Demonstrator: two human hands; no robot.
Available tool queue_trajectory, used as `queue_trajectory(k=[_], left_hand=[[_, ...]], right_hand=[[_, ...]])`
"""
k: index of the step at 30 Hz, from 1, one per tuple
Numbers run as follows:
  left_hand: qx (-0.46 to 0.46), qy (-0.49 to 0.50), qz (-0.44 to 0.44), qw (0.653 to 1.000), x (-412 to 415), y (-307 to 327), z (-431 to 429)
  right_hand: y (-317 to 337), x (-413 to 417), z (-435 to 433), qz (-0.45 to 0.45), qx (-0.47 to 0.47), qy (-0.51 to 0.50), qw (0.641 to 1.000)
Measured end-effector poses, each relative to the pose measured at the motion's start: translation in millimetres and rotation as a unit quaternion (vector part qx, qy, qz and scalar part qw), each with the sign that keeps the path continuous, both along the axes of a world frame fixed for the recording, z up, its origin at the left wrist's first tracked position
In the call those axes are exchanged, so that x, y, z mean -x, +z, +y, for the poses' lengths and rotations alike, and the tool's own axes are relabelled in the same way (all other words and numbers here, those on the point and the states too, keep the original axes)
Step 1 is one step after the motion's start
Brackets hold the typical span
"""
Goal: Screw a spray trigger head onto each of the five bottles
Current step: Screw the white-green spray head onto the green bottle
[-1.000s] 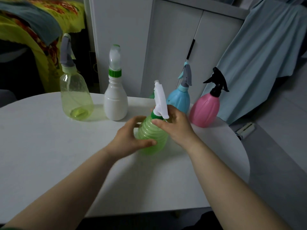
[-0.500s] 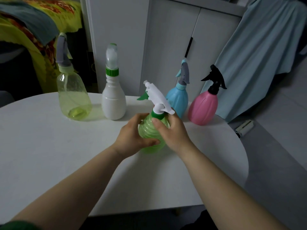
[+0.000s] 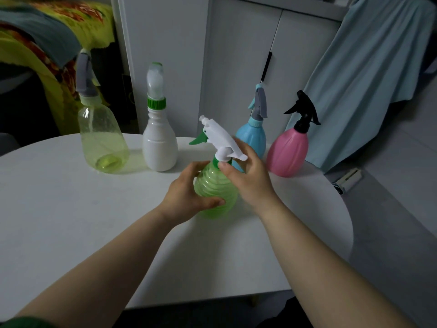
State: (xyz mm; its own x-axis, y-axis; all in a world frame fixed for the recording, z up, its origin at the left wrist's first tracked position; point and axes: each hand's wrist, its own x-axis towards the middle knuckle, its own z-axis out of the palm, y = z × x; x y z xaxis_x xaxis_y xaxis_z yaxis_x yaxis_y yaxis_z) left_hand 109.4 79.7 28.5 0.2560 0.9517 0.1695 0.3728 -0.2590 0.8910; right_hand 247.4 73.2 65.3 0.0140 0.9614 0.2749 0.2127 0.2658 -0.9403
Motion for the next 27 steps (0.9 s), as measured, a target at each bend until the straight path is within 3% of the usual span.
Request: queue_trajectory(k=[7, 13, 19, 24, 27], left_hand=[[-0.008, 0.01, 0.005, 1.0, -0.6, -1.5, 0.0], [-0.008, -0.002, -0.017, 1.0, -0.2, -2.6, 1.0], [-0.001, -0.007, -0.062, 0.998, -1.7, -2.8, 0.0], [-0.007, -0.007, -0.06, 0.998, -2.1, -3.6, 0.8], [-0.005, -0.002, -0.063, 0.998, -3.2, -3.8, 0.3]], right_hand=[[0.8, 12.1, 3.4, -0.045, -0.057, -0.074, 0.995], [5.4, -6.7, -0.1, -0.049, -0.002, 0.034, 0.998], [8.4, -6.2, 3.5, -0.095, -0.033, -0.033, 0.994], [11.2, -10.5, 2.7, -0.085, 0.052, 0.065, 0.993], [13.5, -9.7, 3.0, -0.085, 0.062, 0.074, 0.992]])
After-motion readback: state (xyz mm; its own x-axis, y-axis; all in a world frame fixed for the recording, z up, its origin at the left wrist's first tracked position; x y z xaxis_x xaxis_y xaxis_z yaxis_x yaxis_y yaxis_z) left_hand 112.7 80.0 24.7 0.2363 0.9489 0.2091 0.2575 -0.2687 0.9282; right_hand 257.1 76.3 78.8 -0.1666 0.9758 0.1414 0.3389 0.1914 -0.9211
